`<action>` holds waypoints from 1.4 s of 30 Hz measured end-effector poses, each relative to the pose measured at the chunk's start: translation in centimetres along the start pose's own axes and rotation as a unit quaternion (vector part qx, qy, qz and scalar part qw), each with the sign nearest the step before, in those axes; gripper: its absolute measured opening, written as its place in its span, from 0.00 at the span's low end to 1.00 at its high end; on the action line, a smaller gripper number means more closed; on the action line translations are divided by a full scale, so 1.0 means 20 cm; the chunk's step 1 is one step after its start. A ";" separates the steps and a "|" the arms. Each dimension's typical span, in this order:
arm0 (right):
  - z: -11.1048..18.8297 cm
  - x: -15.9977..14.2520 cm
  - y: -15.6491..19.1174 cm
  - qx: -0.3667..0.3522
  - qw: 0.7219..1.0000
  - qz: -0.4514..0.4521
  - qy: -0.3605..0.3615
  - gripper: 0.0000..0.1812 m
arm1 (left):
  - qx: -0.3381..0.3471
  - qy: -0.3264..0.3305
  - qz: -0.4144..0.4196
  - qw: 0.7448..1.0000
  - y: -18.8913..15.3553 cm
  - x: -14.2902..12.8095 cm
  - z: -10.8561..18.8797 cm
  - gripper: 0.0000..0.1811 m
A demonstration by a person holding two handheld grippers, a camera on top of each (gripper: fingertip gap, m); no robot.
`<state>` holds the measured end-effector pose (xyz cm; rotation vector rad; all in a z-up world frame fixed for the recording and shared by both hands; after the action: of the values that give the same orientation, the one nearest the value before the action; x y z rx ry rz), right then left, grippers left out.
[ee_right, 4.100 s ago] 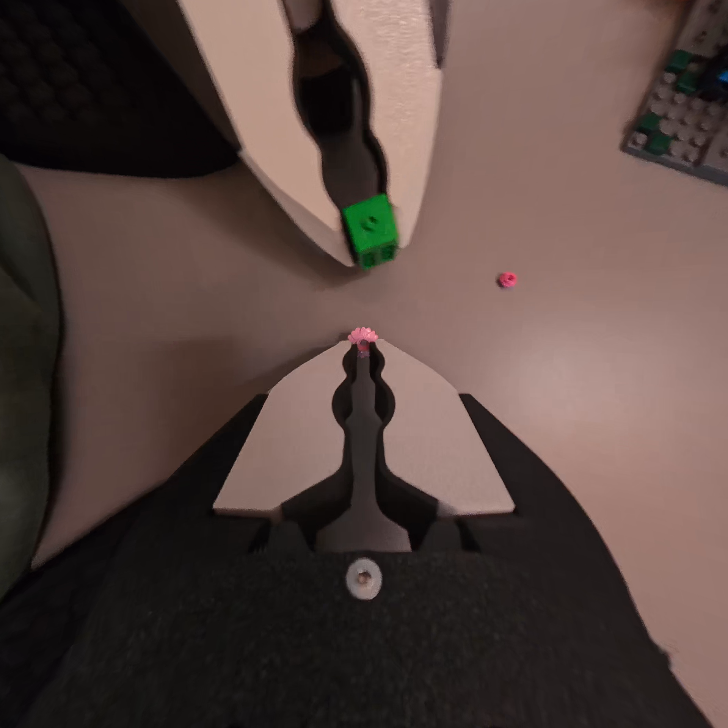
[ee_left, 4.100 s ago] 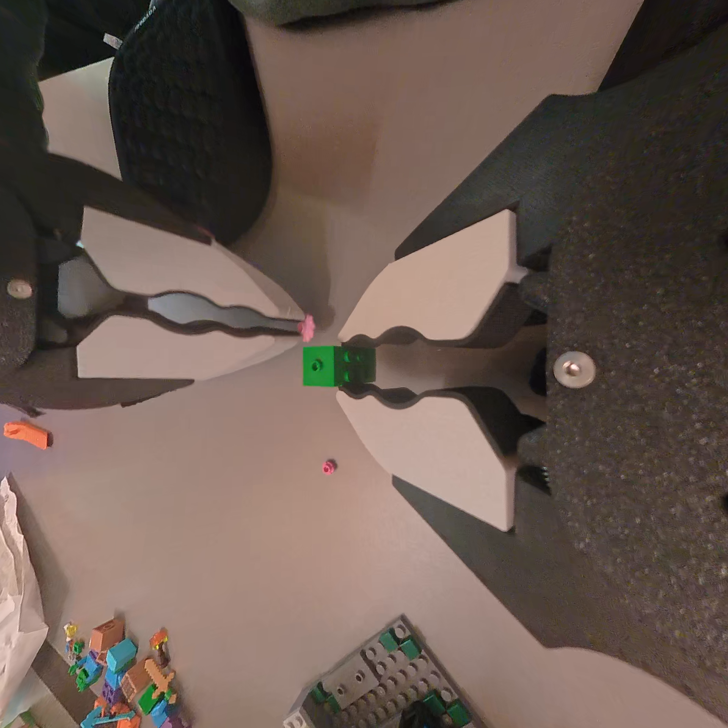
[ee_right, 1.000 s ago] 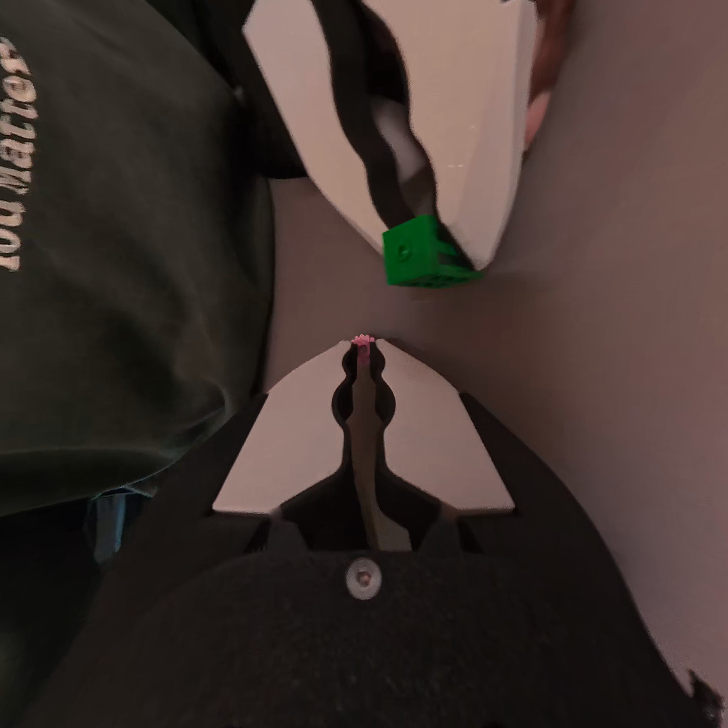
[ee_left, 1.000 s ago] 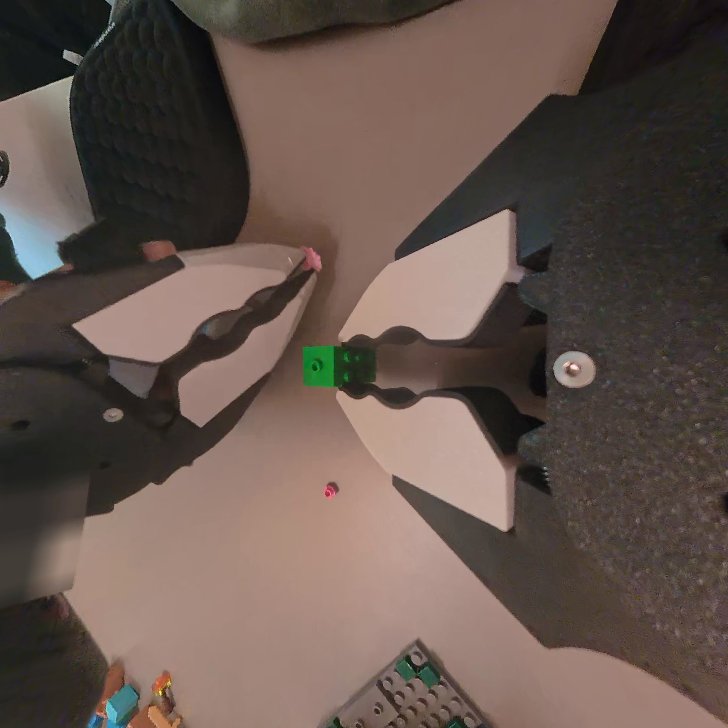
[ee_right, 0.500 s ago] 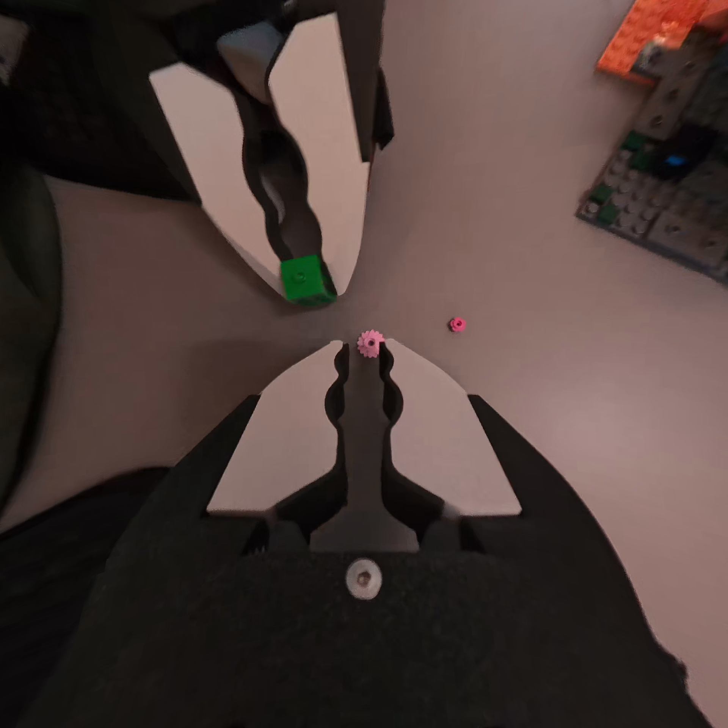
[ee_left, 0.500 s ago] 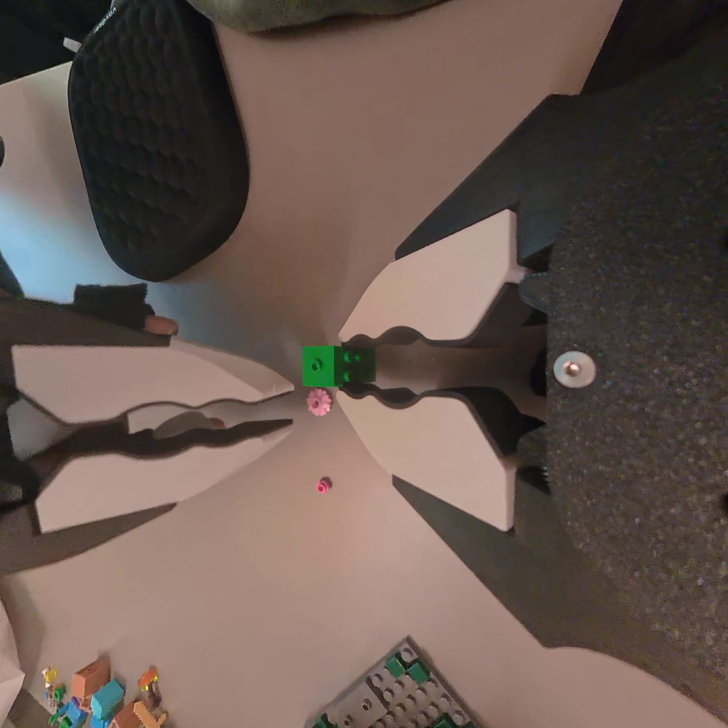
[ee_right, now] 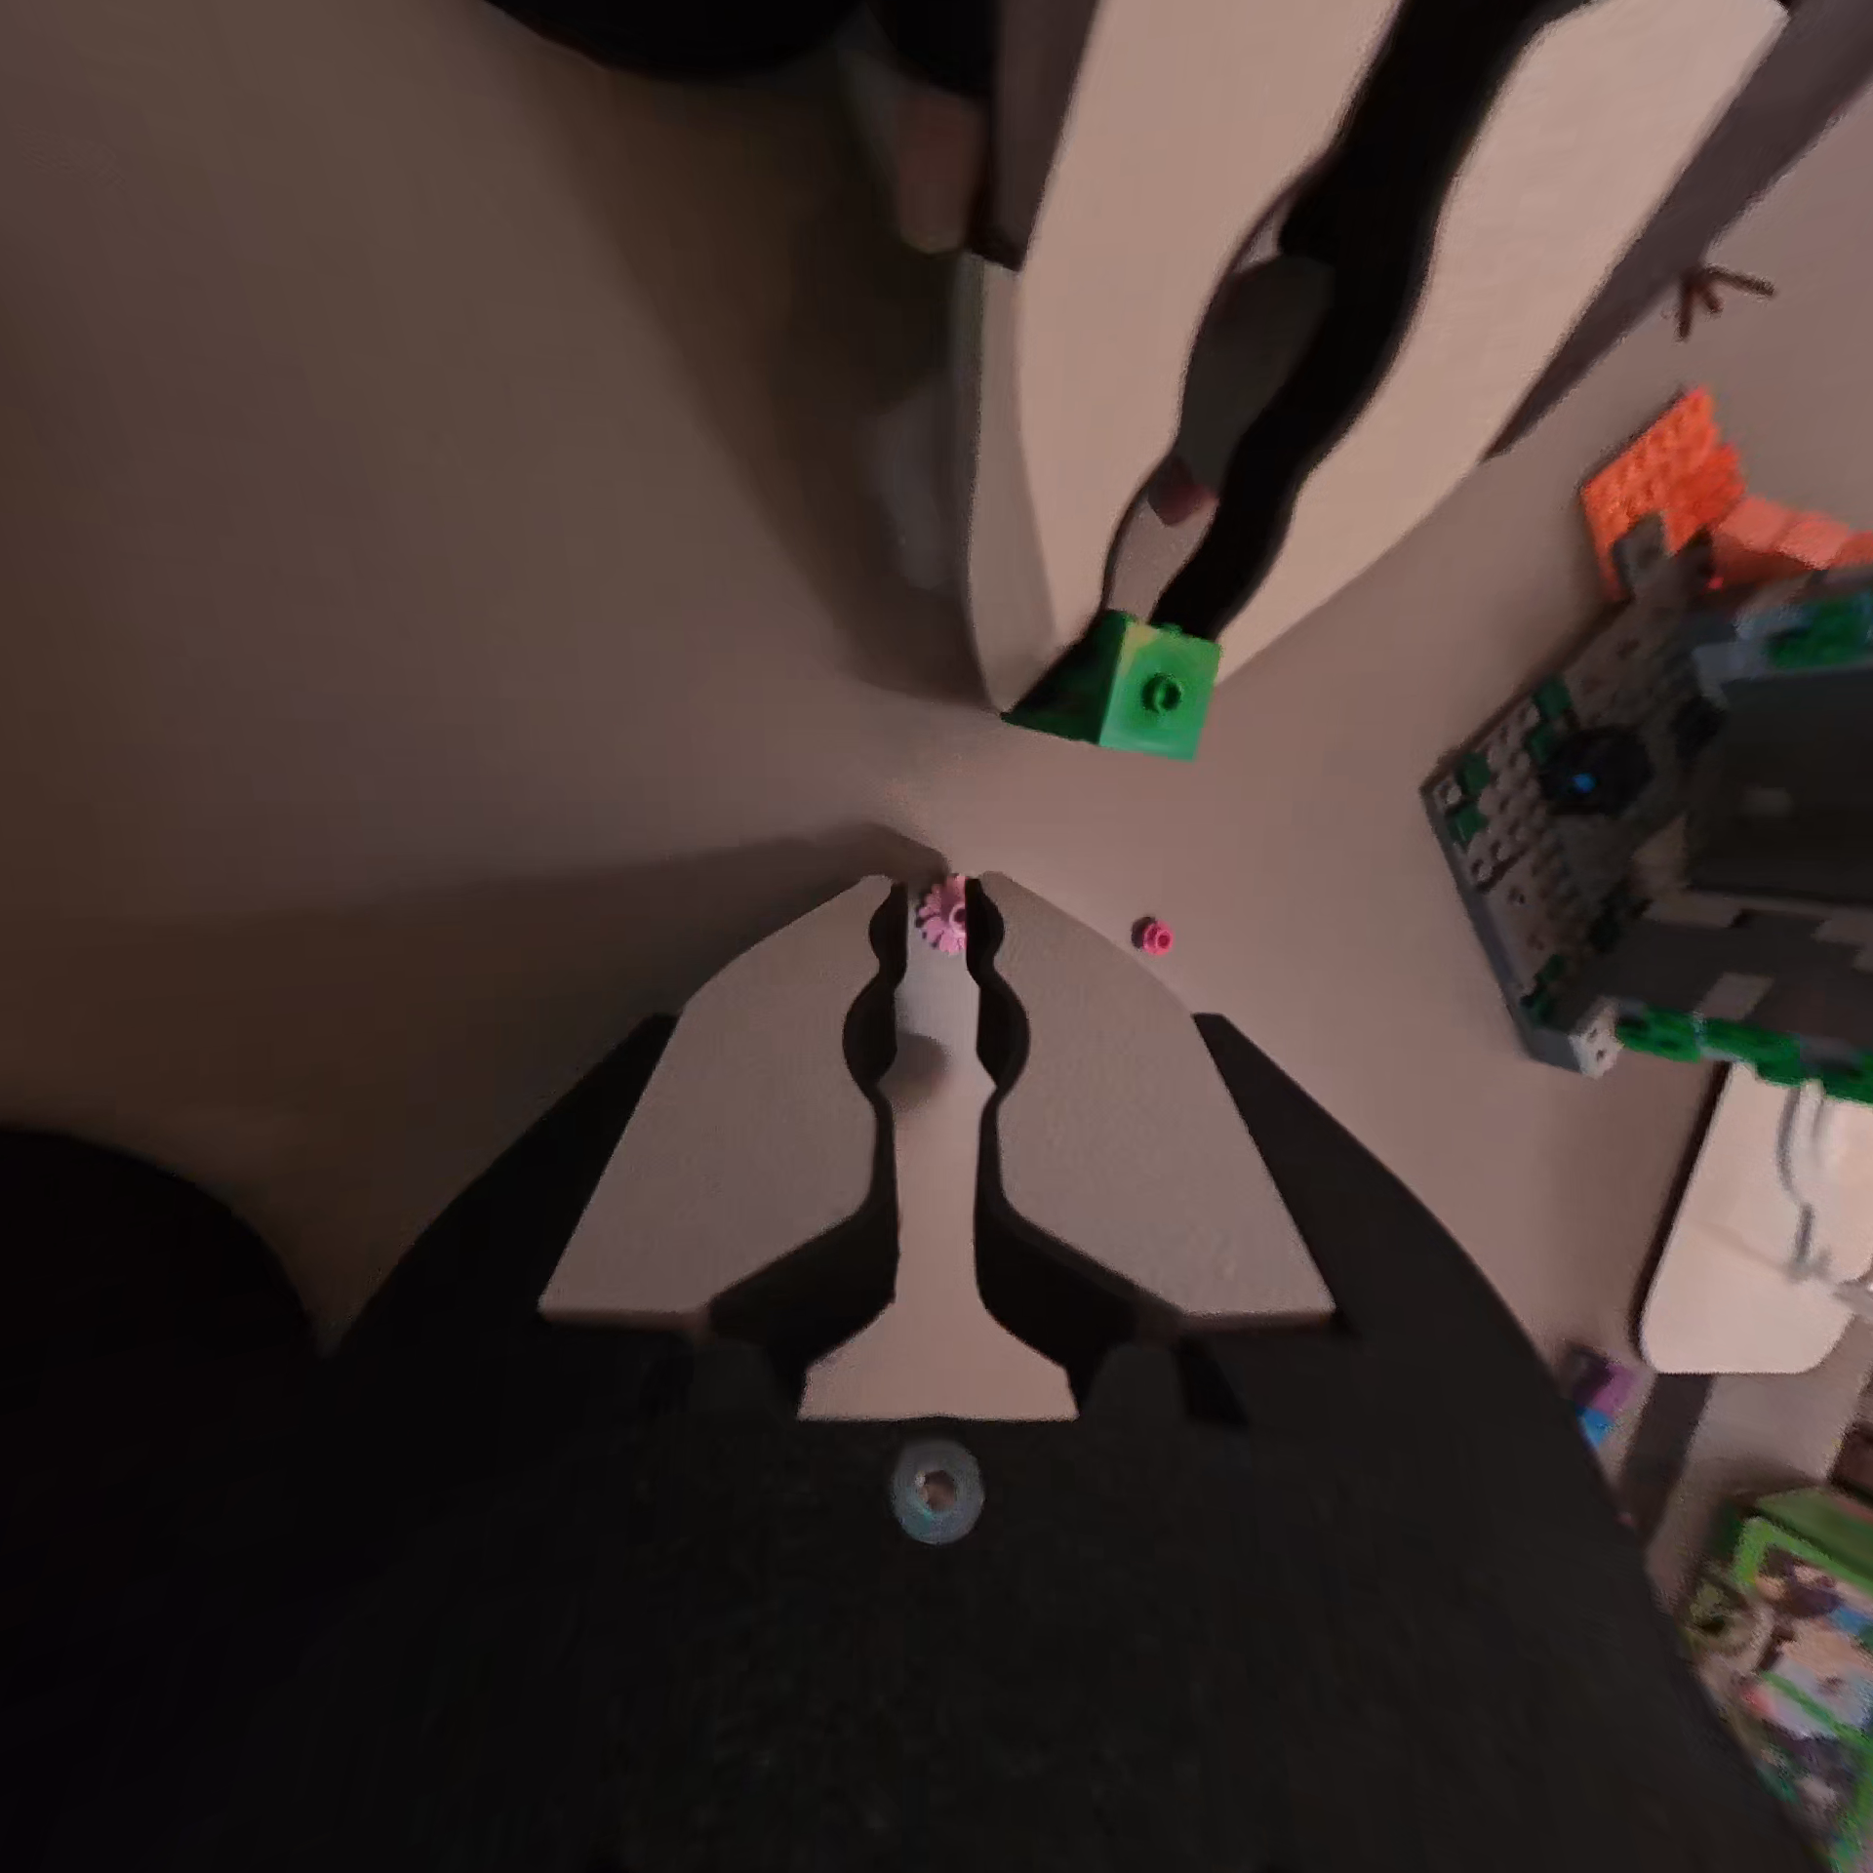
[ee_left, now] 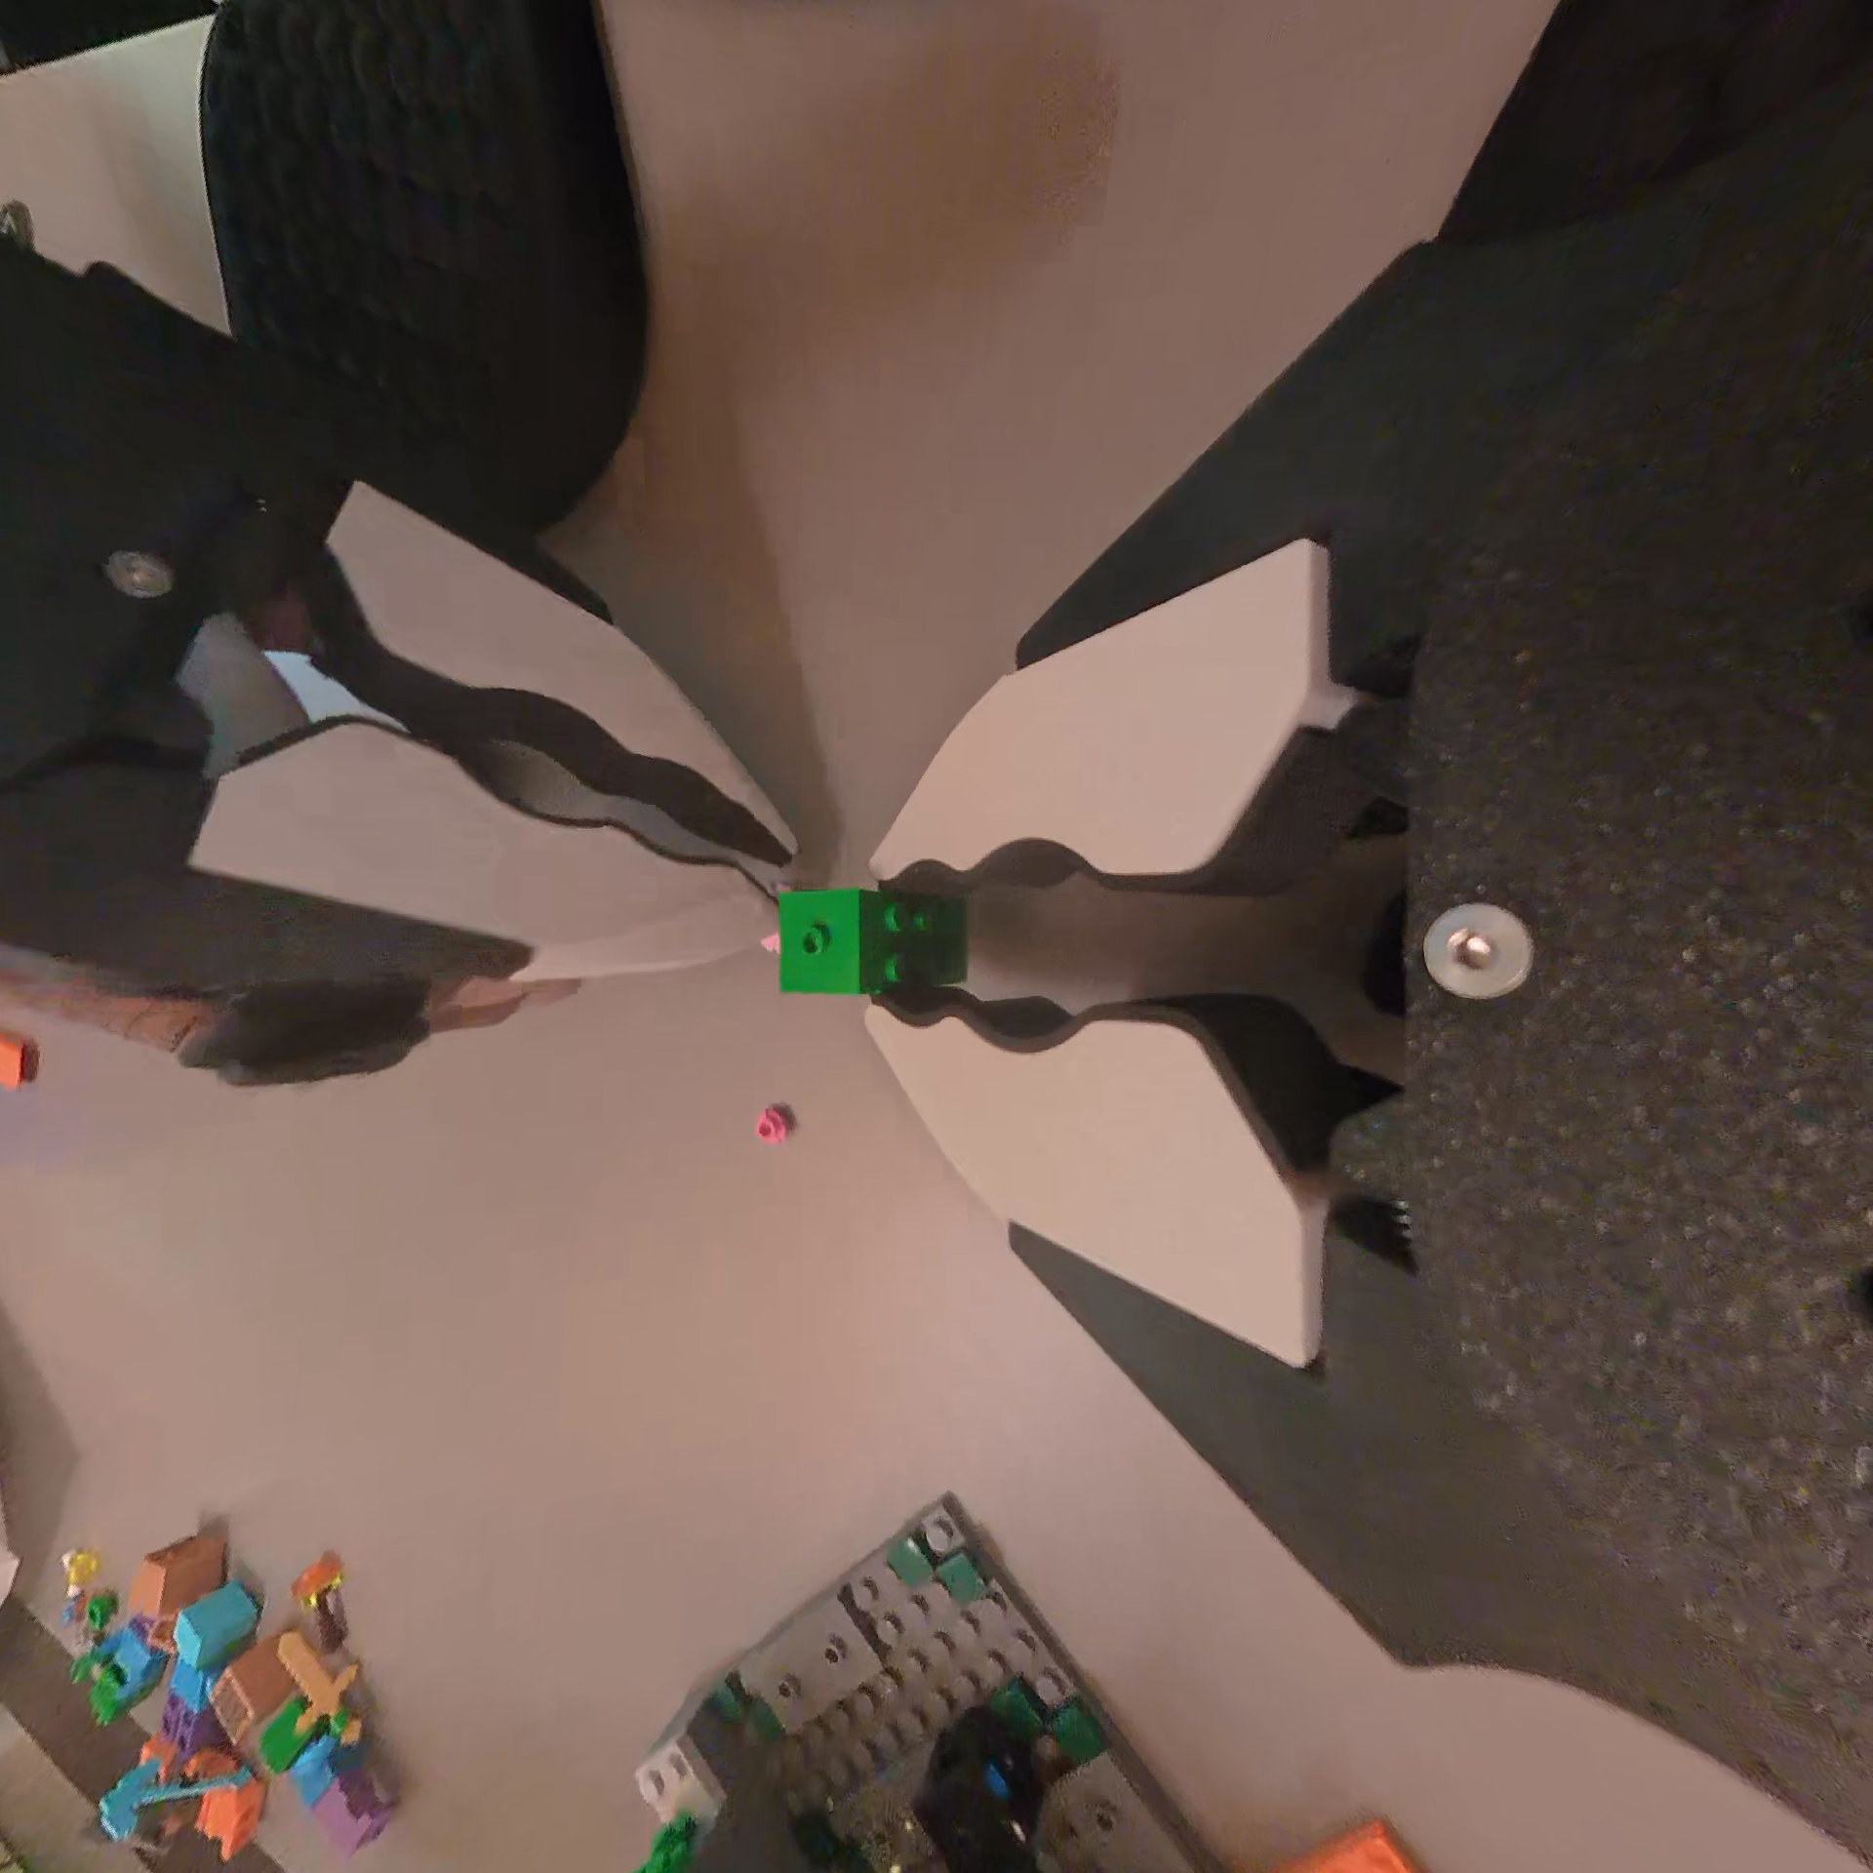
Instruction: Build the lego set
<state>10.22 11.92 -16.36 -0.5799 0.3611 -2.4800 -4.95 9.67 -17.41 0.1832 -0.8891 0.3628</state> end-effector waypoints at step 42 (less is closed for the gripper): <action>-0.03 -0.28 -0.37 0.078 0.954 -0.284 -0.063 0.03 | -0.006 0.005 -0.008 1.000 0.01 -0.05 0.05 0.09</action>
<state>10.74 21.22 -15.85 -0.8654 -0.0702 -2.9554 -6.26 9.30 -17.64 0.1773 -0.8783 0.3423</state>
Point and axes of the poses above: each gripper's, where its closed fingertips meet, z back along the fingers, x out of its top, y = z × x across the jaws, the point moved 10 cm from there along z, back along the fingers, and after that the axes turned 3 degrees about y, right-handed, at the moved point
